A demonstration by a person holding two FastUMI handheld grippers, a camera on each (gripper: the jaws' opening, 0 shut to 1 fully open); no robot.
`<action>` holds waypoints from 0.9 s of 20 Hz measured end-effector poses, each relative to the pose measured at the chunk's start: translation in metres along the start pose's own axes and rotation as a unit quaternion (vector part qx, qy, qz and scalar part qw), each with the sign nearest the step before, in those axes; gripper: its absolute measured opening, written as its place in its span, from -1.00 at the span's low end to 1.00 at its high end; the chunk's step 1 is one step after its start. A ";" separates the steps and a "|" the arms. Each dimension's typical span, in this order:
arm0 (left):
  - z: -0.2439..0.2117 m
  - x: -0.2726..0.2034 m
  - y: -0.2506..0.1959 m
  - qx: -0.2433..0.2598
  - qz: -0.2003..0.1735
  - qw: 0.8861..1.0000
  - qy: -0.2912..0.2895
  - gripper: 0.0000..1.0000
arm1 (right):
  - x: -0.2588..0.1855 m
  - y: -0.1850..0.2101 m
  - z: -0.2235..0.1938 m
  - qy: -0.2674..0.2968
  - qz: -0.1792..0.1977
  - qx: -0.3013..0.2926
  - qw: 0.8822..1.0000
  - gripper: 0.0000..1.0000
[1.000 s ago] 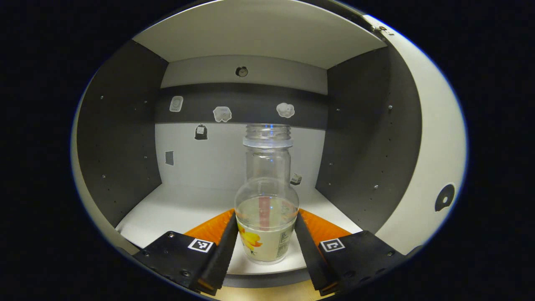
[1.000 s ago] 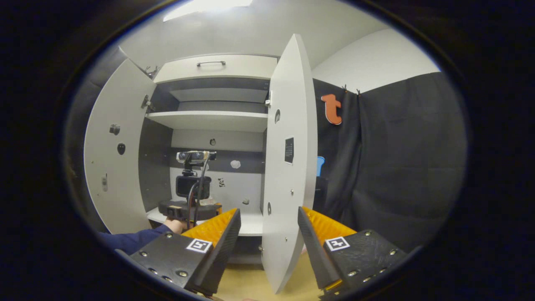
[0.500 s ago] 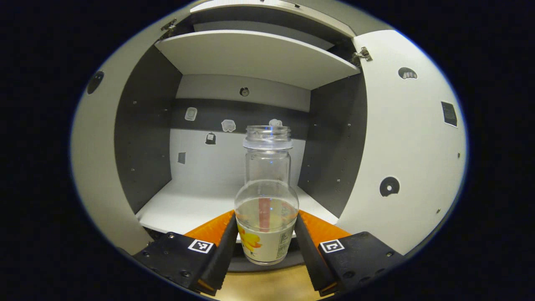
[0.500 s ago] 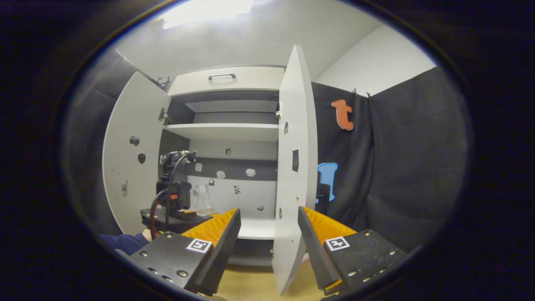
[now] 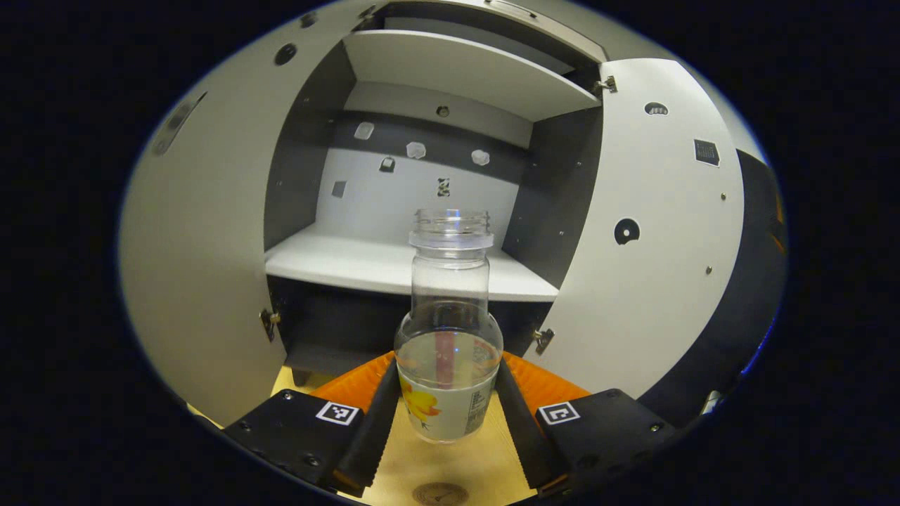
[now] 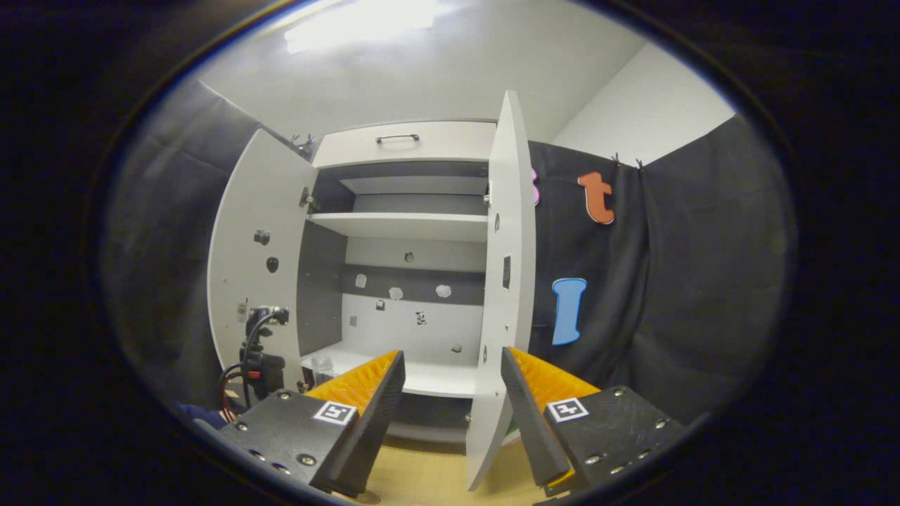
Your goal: Grasp the bottle in the cabinet with the left hand and place it on the coaster, then close the right door with the right hand and the left door with the left hand.
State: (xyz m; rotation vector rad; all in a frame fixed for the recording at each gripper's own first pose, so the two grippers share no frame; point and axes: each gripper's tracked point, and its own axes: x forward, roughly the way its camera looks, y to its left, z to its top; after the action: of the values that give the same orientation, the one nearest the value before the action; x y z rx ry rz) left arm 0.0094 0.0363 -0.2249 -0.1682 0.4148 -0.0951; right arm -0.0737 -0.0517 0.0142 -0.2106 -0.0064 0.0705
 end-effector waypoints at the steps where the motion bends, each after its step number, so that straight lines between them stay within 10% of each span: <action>1: -0.013 -0.004 0.003 -0.016 0.000 1.000 0.008 0.56 | -0.003 -0.002 0.001 0.000 -0.001 -0.002 1.000 0.67; 18: -0.225 -0.016 0.035 -0.019 0.035 0.987 0.155 0.58 | -0.027 -0.048 -0.006 0.009 -0.062 -0.028 0.998 0.67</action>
State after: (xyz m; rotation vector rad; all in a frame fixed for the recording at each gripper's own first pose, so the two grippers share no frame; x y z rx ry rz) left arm -0.0957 0.0403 -0.4280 -0.1770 0.7335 -0.0439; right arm -0.0975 -0.1018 0.0187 -0.2670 -0.0034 -0.0558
